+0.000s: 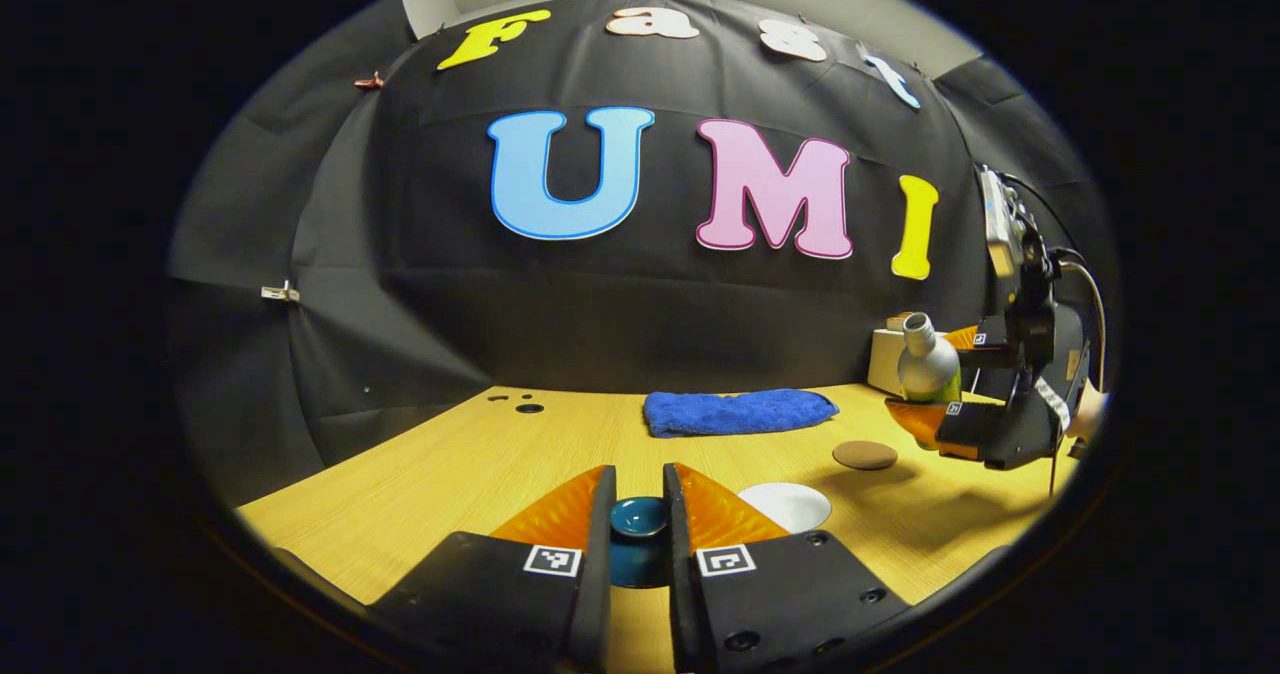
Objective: Open the teacup lid with one hand, grasp the water bottle and pour water into the teacup with the other hand; after pouring, place the water bottle on the coaster and then close the teacup lid.
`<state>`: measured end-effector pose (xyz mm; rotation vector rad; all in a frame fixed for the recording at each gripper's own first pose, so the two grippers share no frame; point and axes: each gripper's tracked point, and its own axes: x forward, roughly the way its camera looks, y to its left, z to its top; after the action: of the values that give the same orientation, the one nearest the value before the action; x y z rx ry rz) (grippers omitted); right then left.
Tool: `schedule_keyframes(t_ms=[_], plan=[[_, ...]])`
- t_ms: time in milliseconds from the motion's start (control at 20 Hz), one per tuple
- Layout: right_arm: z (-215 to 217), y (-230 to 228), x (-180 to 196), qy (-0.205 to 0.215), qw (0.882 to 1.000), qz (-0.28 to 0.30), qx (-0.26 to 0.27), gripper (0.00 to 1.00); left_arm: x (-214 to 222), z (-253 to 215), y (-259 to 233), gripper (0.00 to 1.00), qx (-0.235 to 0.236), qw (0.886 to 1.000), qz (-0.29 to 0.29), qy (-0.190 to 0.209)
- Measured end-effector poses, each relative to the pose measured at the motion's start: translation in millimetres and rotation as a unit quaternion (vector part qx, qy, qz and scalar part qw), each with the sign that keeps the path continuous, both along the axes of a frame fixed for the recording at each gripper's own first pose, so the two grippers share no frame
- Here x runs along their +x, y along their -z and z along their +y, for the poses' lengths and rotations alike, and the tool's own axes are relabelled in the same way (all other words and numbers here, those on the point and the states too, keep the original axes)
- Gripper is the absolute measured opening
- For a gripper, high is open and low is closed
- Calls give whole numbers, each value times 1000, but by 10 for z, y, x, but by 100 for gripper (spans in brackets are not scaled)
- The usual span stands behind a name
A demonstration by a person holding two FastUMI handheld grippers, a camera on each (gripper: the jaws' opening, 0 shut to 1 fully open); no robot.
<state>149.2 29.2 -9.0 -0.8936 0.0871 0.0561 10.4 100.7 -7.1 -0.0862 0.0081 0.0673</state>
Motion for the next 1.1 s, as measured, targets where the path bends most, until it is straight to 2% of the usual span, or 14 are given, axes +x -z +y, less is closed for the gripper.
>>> schedule_keyframes(t_ms=[350, 700, 900, 1000, 1100], plan=[[288, 275, 50, -36, 990, -1, -134, 79, -12, 155, 65, 28, 1, 1000, 3, -6], [535, 495, 143, -74, 973, 3, -217, 79, 28, 266, 183, 28, -9, 1000, 13, -8], [589, 676, 196, -89, 967, 25, -237, 79, 56, 317, 187, 28, -8, 1000, 14, -9], [588, 688, 211, -90, 961, 22, -261, 76, 68, 321, 210, 28, -10, 1000, 15, -7], [582, 639, 244, -95, 953, 14, -287, 78, 86, 330, 235, 28, -11, 1000, 17, -7]])
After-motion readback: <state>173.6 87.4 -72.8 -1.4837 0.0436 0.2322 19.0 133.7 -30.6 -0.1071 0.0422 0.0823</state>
